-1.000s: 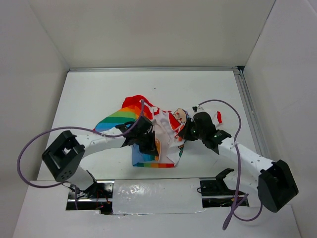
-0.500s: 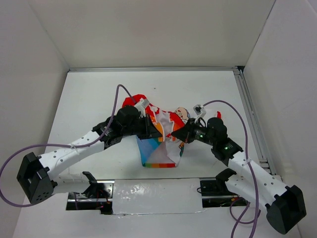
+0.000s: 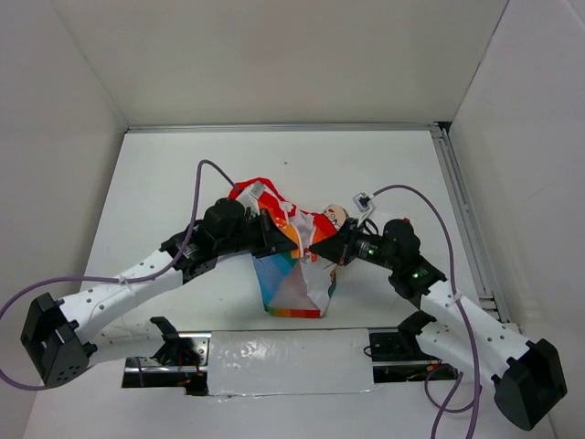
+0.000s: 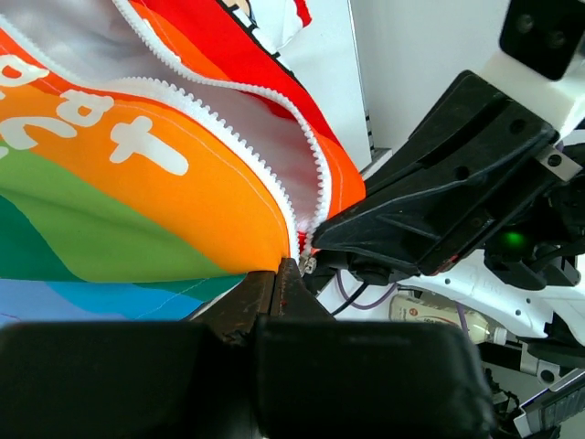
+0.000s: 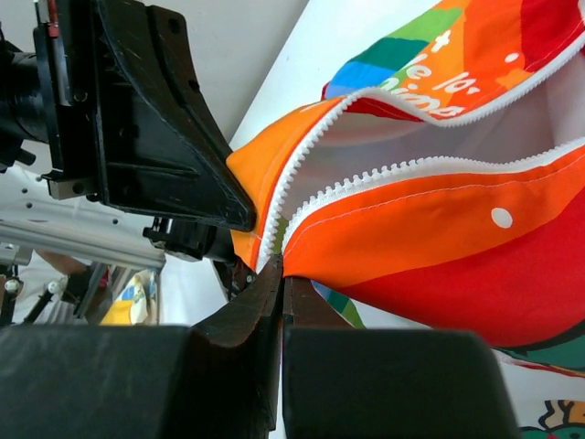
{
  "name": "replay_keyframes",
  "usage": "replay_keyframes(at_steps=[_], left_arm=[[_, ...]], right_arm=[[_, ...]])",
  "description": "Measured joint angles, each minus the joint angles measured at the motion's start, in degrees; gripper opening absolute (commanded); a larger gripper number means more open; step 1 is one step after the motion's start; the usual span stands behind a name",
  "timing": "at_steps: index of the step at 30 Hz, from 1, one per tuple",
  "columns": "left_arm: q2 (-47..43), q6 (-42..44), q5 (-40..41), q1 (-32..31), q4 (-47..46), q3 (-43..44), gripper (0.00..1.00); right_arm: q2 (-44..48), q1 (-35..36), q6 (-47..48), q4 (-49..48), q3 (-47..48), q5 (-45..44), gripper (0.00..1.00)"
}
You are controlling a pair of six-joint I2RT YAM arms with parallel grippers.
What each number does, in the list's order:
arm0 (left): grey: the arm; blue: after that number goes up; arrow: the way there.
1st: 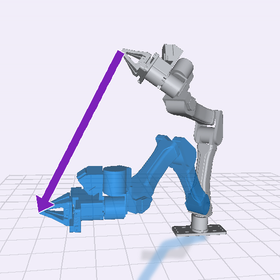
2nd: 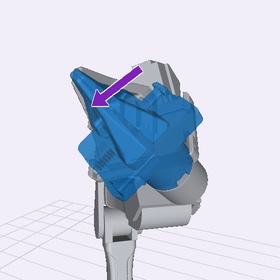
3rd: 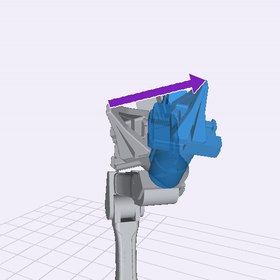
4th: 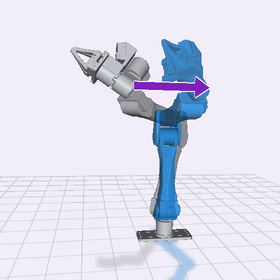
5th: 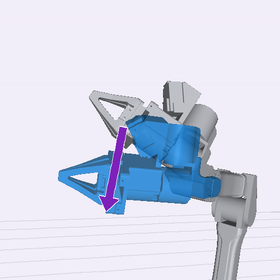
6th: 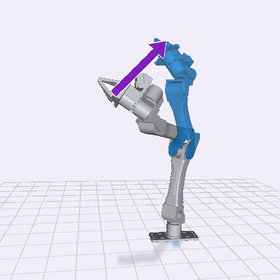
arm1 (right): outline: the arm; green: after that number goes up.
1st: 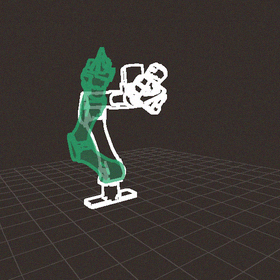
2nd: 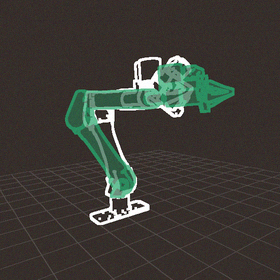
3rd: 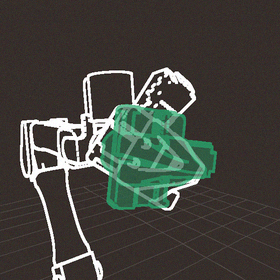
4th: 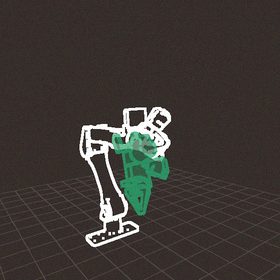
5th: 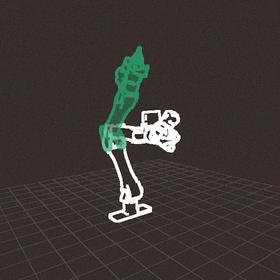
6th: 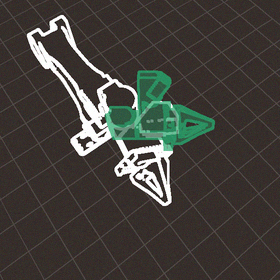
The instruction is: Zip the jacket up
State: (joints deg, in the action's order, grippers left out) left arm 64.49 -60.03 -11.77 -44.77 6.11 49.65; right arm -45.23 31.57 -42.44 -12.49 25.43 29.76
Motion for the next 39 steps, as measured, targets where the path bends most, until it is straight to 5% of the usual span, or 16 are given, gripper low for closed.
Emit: replay_keyframes(at_steps=[39], left_arm=[[-1.95, -3.28, 7.08, -2.60, -1.73, -2.23, 0.00]], right_arm=[[-1.44, 4.04, -2.54, -0.79, -0.09, -3.85, 0.00]])
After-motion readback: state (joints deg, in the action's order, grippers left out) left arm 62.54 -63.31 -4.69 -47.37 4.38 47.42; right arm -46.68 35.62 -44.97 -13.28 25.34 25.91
